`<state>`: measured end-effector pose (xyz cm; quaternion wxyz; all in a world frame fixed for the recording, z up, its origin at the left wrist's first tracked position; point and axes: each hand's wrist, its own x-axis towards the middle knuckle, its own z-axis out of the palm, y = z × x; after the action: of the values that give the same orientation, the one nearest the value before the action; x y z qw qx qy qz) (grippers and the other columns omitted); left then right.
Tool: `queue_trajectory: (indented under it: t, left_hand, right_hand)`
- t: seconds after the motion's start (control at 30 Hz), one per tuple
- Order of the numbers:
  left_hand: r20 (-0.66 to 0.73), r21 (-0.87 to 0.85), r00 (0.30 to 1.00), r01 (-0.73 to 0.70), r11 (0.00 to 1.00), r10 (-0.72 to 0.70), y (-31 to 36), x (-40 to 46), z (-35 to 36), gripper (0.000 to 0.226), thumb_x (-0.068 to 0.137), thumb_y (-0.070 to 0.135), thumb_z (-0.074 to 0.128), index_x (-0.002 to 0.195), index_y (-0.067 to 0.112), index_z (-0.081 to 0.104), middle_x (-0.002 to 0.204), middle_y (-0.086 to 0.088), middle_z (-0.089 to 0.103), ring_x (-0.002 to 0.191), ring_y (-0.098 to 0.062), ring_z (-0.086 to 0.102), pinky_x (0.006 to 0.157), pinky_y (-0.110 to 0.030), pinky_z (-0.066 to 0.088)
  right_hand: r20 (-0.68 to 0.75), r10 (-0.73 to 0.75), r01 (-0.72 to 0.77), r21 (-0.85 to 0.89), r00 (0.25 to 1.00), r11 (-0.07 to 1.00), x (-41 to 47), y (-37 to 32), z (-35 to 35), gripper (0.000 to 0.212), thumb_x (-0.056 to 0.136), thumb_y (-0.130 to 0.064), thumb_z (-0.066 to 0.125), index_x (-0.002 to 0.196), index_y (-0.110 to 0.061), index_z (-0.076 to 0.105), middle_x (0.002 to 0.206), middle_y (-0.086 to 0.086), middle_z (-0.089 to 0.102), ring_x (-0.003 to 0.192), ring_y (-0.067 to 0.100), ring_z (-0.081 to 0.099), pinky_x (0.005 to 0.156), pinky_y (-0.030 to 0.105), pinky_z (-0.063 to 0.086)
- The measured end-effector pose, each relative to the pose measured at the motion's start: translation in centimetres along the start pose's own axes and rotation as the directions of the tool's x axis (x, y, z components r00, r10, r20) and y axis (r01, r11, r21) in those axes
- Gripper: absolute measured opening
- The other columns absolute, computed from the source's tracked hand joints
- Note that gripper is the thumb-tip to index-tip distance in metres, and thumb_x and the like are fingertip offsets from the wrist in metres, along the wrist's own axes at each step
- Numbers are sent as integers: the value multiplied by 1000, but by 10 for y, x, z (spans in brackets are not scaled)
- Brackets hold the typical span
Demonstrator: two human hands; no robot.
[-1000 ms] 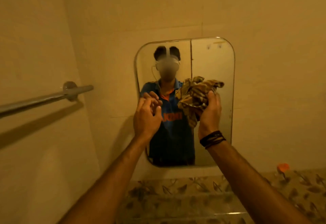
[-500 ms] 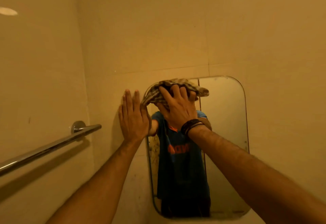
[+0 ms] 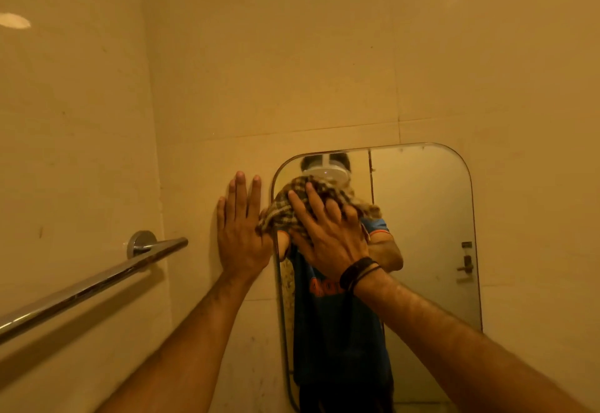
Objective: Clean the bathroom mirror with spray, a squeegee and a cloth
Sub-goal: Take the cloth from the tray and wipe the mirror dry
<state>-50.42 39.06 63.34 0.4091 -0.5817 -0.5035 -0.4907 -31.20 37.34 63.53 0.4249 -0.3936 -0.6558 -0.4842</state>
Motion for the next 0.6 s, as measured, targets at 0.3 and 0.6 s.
queue_trajectory:
  t: [0.3,0.6]
  left_hand:
    - [-26,-34,999,-19,999,18,2,0,-3,74,102,62,8,161,20,20,170,-7,8,158,-23,7,127,-45,10]
    - [-68,27,998,21,999,-19,0,0,7,59,106,38,22,162,23,14,171,-3,3,158,-19,5,128,-42,9]
  right_hand:
    - [115,-311,308,43,943,950,46,18,-4,69,96,-59,35,154,-23,28,158,14,31,147,36,23,121,52,8]
    - [12,186,-186,127,982,974,38,35,-2,71,96,-57,36,156,-23,21,165,11,11,152,30,5,121,55,2]
